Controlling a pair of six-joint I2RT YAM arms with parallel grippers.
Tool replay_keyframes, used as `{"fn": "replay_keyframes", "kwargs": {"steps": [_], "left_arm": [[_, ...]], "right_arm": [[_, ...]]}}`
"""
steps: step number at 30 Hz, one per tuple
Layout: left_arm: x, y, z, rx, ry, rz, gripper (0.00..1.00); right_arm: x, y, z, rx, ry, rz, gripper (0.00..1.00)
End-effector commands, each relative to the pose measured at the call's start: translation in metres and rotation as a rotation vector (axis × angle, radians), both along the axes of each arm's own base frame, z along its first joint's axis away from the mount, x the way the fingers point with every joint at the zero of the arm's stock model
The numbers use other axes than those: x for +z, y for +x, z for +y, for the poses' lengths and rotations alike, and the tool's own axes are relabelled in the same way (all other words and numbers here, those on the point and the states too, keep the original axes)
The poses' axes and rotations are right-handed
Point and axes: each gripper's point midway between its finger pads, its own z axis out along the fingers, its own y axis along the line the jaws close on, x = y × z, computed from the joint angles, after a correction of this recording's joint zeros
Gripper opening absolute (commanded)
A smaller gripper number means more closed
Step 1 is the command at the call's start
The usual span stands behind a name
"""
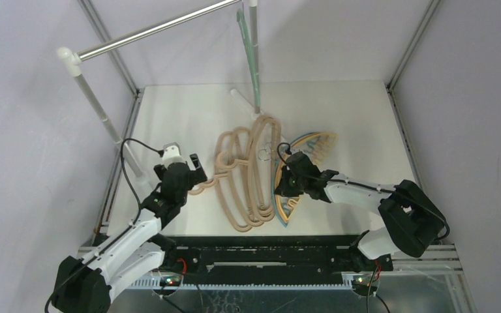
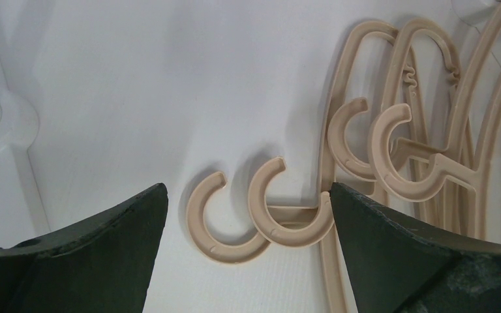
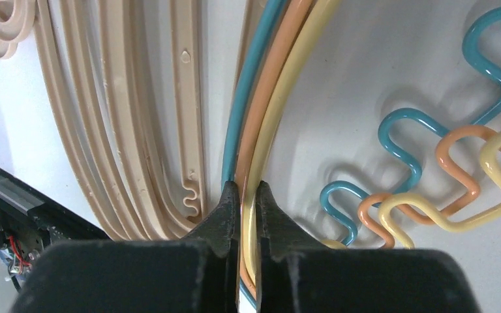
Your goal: Organize the hangers
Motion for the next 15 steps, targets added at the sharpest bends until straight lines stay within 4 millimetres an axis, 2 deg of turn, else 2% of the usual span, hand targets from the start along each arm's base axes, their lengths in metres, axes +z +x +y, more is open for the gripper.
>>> {"fn": "replay_keyframes", "kwargs": {"steps": [1,3,15], "left_arm": [[0.004,0.003,-0.003,0.005,-0.025,-0.029,1.00],[0.005,0.003,-0.003,0.005,-0.025,-0.031,0.99],[0.005,0.004,-0.002,0.008,-0.024,-0.032,0.99]], "right_arm": [[0.012,0.005,0.002,-0.001,0.032,-0.040,0.03],[0.018,0.004,0.000,-0.004,0.035,-0.051,0.00],[0.068,-0.010,-0.002,0.045,0.050,-0.114,0.00]]}}
